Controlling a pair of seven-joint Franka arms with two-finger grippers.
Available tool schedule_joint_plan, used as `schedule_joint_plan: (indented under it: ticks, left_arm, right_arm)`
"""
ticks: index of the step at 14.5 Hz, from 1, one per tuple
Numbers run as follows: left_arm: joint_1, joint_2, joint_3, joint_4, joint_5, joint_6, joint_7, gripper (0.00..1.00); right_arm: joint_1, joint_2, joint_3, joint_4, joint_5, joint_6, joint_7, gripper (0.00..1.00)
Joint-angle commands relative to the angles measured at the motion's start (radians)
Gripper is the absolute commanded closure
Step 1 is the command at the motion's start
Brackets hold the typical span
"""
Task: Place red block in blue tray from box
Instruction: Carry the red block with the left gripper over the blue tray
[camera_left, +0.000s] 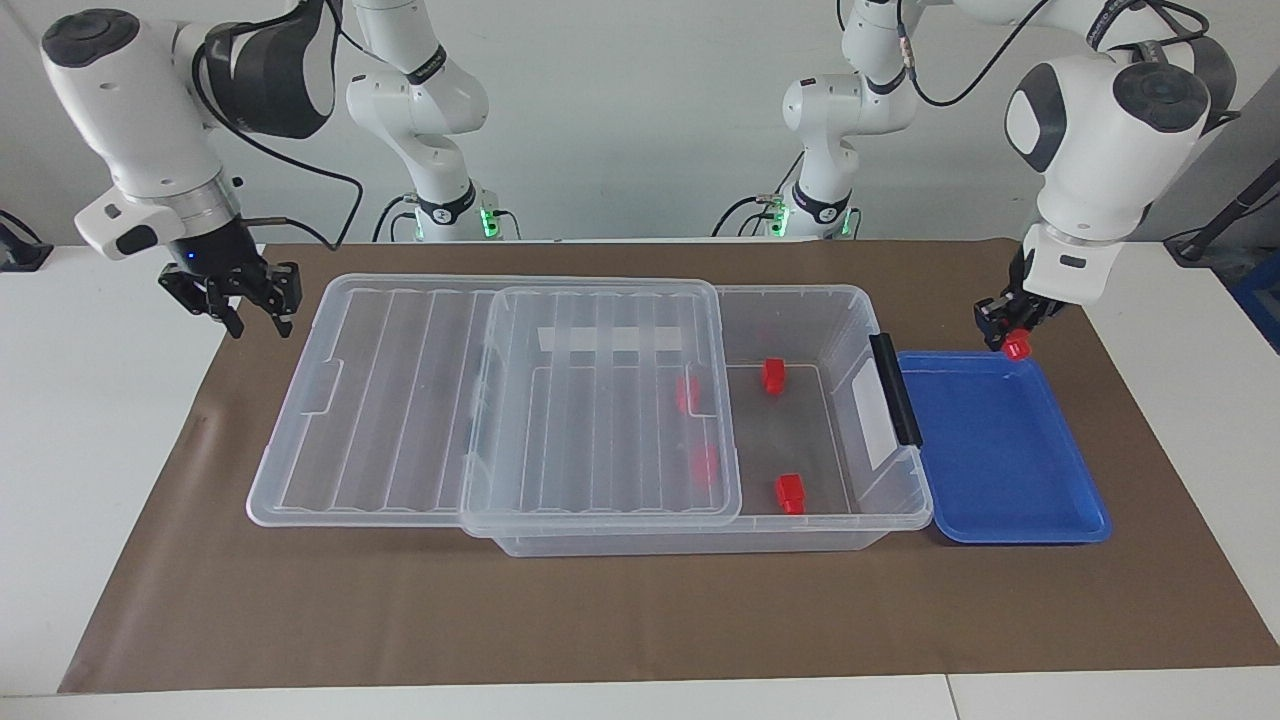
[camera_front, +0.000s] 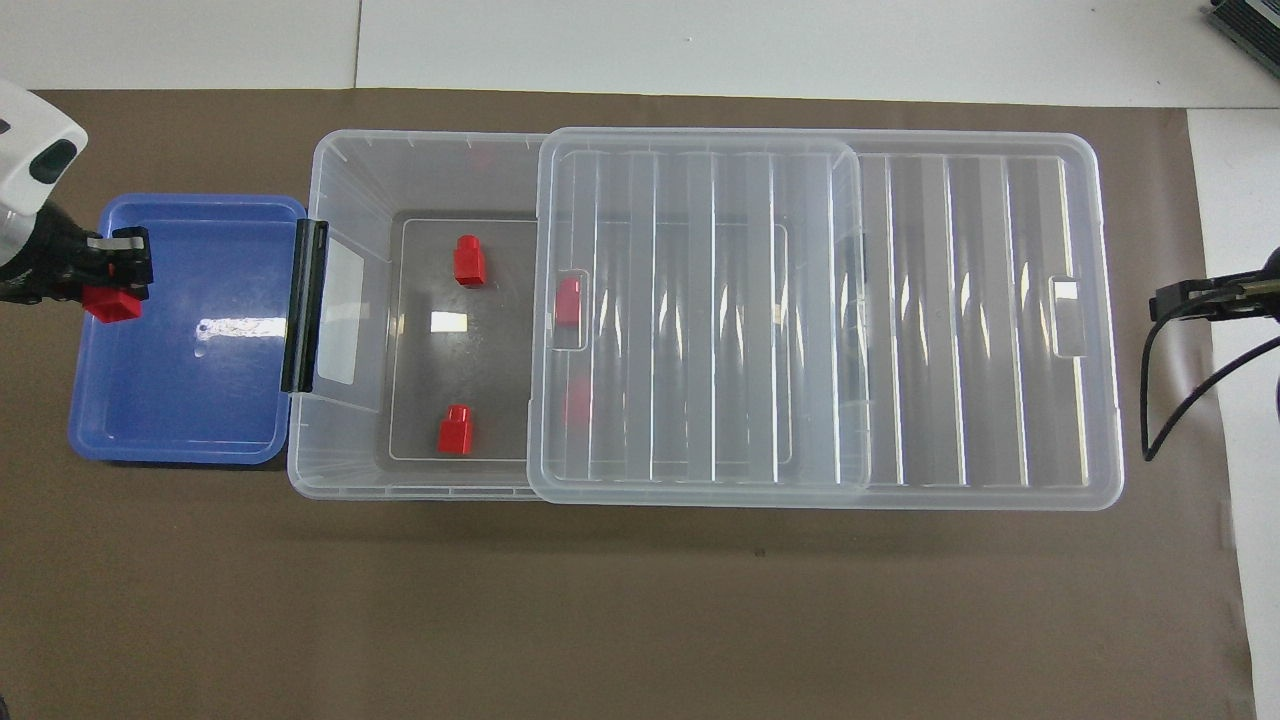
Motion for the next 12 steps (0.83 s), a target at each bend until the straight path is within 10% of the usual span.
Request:
schedule_joint_plan:
  ticks: [1, 12]
  left_arm:
    - [0.081, -0.021, -0.008, -0.042, -0.015, -0.002, 0.227, 1.0]
    - [0.201, -0.03, -0.007, -0.369, -0.107, 0.462, 0.326, 1.0]
  right_arm:
    - [-0.04, 0.05, 0.01, -0.019, -0.01, 0.083, -0.083, 1.0]
    - [-0.077, 0.146, 0.013, -0.022, 0.165, 0.178, -0.264, 1.0]
